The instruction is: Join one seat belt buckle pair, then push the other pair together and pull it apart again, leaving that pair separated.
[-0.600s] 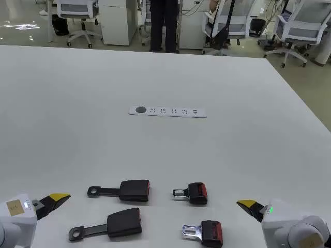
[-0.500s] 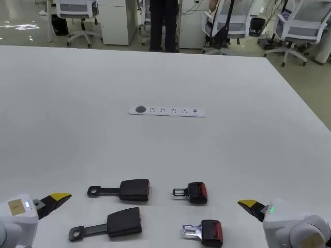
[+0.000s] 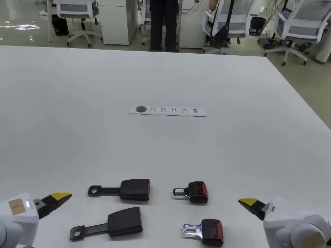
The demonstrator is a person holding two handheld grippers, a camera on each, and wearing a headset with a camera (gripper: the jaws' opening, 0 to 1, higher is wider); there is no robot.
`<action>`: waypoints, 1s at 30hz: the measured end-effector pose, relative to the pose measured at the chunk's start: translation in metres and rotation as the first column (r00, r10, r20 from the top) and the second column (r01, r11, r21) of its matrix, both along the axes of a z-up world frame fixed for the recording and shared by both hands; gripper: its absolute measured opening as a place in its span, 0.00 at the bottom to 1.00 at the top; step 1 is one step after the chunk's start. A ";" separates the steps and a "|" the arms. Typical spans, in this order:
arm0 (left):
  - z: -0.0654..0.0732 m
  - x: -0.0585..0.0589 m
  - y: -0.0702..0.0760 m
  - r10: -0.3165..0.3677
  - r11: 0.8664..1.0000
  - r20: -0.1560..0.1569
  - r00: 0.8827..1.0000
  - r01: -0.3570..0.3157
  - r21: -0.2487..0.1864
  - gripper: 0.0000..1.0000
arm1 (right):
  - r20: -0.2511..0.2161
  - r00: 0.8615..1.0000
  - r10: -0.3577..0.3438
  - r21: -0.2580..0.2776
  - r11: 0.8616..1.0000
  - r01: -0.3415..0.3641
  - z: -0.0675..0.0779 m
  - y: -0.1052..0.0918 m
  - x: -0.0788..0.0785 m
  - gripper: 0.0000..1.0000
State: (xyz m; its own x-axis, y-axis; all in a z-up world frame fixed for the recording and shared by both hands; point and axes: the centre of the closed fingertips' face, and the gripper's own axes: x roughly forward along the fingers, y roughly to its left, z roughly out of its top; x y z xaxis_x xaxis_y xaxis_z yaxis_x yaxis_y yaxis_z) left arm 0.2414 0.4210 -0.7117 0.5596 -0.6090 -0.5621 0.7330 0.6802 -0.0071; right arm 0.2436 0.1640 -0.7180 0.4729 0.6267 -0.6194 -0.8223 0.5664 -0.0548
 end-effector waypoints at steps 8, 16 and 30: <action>0.000 0.000 -0.003 -0.007 1.000 -0.001 1.000 0.007 0.003 0.99 | 0.004 1.000 -0.001 -0.001 1.000 0.001 0.001 -0.001 0.001 0.93; -0.002 0.002 0.000 -0.006 1.000 -0.003 1.000 0.006 0.004 0.99 | 0.007 1.000 -0.003 0.002 1.000 0.003 0.001 -0.001 0.003 0.93; -0.001 0.000 -0.002 -0.011 1.000 -0.004 1.000 0.011 0.010 0.98 | 0.012 1.000 0.003 -0.002 1.000 -0.003 0.003 -0.001 0.004 0.92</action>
